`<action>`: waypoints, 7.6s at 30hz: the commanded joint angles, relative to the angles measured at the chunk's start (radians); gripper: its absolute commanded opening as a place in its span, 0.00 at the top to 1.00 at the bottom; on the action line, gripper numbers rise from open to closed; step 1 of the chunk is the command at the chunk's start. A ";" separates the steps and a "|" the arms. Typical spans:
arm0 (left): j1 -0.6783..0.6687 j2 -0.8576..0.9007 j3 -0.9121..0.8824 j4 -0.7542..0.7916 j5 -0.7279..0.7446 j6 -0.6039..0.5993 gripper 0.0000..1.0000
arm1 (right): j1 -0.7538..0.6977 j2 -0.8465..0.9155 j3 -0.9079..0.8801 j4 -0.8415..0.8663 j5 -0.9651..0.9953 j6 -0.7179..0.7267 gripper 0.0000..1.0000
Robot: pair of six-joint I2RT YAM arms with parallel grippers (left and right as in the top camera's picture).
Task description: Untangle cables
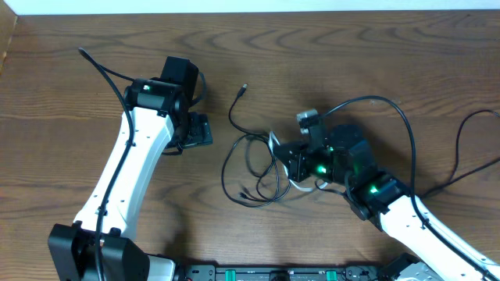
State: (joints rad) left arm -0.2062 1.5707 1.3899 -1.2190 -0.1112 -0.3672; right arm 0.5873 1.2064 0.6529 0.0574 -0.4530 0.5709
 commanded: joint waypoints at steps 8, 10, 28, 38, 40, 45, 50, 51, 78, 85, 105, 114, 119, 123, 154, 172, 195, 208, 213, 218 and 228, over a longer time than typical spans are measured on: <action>0.005 -0.003 0.012 -0.002 -0.010 -0.009 0.02 | 0.003 -0.011 0.007 0.292 -0.288 -0.037 0.99; 0.005 -0.003 0.012 -0.002 -0.010 -0.009 0.02 | 0.002 -0.011 0.007 0.286 -0.282 -0.037 0.99; 0.005 -0.003 0.012 -0.002 -0.010 -0.009 0.02 | -0.040 -0.011 0.007 -0.141 0.143 0.041 0.32; 0.005 -0.003 0.012 -0.002 -0.009 -0.009 0.02 | -0.041 -0.011 0.007 -0.257 0.157 -0.011 0.01; 0.005 -0.003 0.012 -0.002 -0.010 -0.009 0.02 | -0.041 -0.011 0.007 -0.267 0.175 -0.011 0.01; 0.005 -0.003 0.012 -0.002 -0.010 -0.009 0.02 | -0.040 -0.011 0.007 -0.314 0.193 -0.064 0.01; 0.005 -0.003 0.012 -0.002 -0.010 -0.009 0.02 | -0.041 -0.011 0.007 -0.378 0.218 -0.137 0.01; 0.005 -0.003 0.012 -0.002 -0.010 -0.009 0.02 | -0.040 -0.011 0.007 -0.394 0.230 -0.156 0.01; 0.005 -0.003 0.012 -0.002 -0.010 -0.009 0.02 | -0.036 0.053 0.005 -0.586 0.348 -0.227 0.55; 0.005 -0.003 0.012 -0.002 -0.010 -0.009 0.02 | -0.036 0.080 0.005 -0.539 0.349 -0.227 0.49; 0.005 -0.003 0.012 -0.002 -0.010 -0.009 0.02 | -0.036 0.206 0.005 -0.386 0.349 -0.228 0.61; 0.005 -0.003 0.012 -0.002 -0.010 -0.009 0.02 | -0.036 0.199 0.009 -0.383 0.274 -0.228 0.99; 0.005 -0.003 0.012 -0.002 -0.010 -0.009 0.02 | -0.036 0.117 0.026 -0.386 0.212 -0.228 0.99; 0.005 -0.003 0.012 -0.002 -0.010 -0.009 0.02 | -0.036 -0.023 0.047 -0.387 0.178 -0.229 0.99; 0.005 -0.003 0.012 -0.002 -0.010 -0.009 0.02 | -0.272 -0.731 0.066 -0.287 0.453 -0.230 0.99; 0.005 -0.003 0.012 -0.002 -0.010 -0.009 0.02 | -0.734 -0.395 0.238 -0.299 0.345 -0.443 0.99; 0.005 -0.003 0.012 -0.002 -0.010 -0.009 0.02 | -1.282 0.543 1.185 -0.517 0.080 -0.542 0.99; 0.005 -0.003 0.012 -0.002 -0.010 -0.009 0.02 | -1.371 0.623 1.275 -0.575 0.201 -0.732 0.99; 0.005 -0.003 0.012 -0.002 -0.010 -0.009 0.02 | -1.385 0.695 1.275 -0.583 0.190 -0.715 0.99; 0.005 -0.003 0.012 -0.002 -0.010 -0.009 0.02 | -1.386 0.780 1.275 -0.631 0.194 -0.715 0.99; 0.005 -0.003 0.012 -0.002 -0.010 -0.009 0.02 | -1.387 0.879 1.275 -0.712 0.215 -0.714 0.98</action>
State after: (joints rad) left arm -0.2062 1.5707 1.3899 -1.2190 -0.1108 -0.3672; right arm -0.7963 2.0758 1.9152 -0.6453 -0.2443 -0.1329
